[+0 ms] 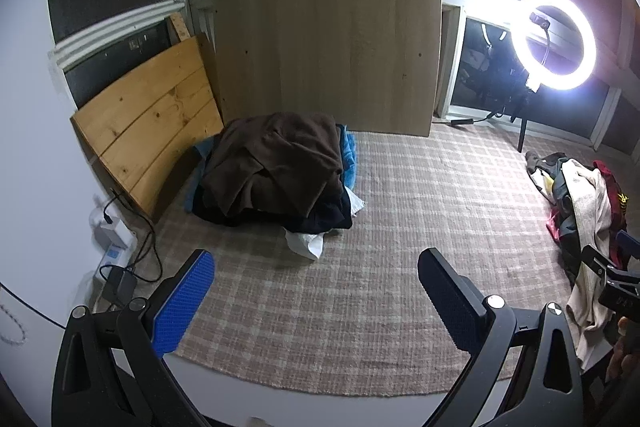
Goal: Fold clothes
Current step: 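Move both tools toward the pile of clothes by the ring light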
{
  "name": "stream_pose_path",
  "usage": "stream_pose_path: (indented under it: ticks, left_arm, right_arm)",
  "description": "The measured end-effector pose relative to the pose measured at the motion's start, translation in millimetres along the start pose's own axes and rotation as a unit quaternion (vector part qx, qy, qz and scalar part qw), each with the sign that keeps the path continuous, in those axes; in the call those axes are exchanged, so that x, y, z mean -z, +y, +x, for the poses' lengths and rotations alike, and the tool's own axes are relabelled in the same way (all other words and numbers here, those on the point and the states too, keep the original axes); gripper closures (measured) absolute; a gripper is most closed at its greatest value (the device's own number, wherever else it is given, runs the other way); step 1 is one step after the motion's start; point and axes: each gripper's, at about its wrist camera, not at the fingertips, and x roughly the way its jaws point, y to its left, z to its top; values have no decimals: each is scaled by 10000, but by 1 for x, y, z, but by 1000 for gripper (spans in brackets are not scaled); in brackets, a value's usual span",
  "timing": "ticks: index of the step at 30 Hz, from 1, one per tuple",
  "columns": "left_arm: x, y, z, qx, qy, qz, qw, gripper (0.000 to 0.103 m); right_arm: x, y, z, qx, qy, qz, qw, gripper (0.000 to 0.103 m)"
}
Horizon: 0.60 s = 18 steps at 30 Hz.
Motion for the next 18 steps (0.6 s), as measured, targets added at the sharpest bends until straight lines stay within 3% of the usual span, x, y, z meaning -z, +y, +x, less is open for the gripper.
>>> stream_pose_path:
  ticks: [5,18]
  left_arm:
    - [3,0,14,188,218,-202,9994,1]
    - [-5,5,22,366,187,-51,9991,1]
  right_arm:
    - [2,0,0,39,34,-37,10000,0]
    - [-2,1,0,78,32,83,9999,0]
